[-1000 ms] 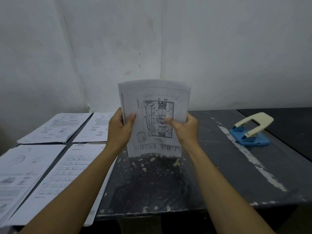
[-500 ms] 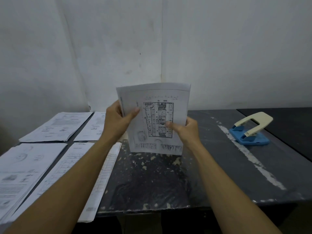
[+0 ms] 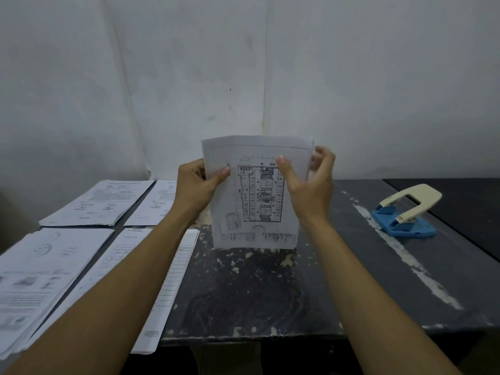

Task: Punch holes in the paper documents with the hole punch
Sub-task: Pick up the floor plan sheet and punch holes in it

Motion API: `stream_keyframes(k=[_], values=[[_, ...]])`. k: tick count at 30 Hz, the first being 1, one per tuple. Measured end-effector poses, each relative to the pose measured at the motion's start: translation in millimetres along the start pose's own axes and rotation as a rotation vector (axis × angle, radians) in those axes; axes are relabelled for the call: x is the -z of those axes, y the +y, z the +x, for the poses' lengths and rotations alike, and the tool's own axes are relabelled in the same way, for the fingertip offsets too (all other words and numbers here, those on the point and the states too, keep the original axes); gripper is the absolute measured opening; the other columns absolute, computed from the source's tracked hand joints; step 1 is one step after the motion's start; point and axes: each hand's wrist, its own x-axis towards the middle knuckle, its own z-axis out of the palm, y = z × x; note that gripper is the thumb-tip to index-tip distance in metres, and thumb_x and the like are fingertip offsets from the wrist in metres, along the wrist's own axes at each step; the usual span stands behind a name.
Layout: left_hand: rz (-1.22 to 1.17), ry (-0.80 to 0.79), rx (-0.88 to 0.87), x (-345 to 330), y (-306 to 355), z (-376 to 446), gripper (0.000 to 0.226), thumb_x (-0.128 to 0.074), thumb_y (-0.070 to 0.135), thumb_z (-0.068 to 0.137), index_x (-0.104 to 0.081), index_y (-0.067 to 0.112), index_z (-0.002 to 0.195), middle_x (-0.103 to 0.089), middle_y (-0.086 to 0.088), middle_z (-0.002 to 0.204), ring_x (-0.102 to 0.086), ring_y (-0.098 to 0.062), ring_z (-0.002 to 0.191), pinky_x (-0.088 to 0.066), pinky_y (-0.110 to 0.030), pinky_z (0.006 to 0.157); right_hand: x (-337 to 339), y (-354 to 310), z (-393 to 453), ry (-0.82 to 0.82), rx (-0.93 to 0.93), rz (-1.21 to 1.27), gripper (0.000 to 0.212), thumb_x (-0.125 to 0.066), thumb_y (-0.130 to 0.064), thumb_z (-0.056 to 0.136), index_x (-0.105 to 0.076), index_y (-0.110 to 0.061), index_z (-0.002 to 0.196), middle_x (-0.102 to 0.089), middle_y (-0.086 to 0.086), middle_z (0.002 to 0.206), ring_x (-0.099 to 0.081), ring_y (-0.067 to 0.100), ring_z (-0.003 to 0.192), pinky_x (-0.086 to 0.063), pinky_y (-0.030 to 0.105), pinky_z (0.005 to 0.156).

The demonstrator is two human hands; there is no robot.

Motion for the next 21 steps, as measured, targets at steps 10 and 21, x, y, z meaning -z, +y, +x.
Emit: stream_keyframes(k=[10,21], values=[[0.07,-0.019,-0.019,1.5,-0.6,0.7,0.027,-0.074,0.028,0.085,-0.069,0.016,0.109,-0.072,0.011,0.099,-0.072,-0.004,0.083,-0.058,-0.018,0.068,-23.7,-38.6,11.4,-0.156,0.667,-0.754,0.063,-0.052,-0.038,0.087,-0.046,-0.005,0.14,-0.048,0.012,0.147,-0.035,0.026,0.143,-0.004,0.052,0.123],[0.022,-0.033,0.006,-0.3,-4.6,-0.6,0.024,-0.074,0.024,0.086,-0.071,0.014,0.107,-0.074,0.007,0.1,-0.073,-0.007,0.085,-0.057,-0.019,0.068,-6.0,-27.2,20.1,0.0,0.475,-0.447,0.073,-0.061,-0.015,0.08,-0.033,-0.012,0.147,-0.033,0.005,0.157,-0.026,0.019,0.148,-0.009,0.047,0.125]])
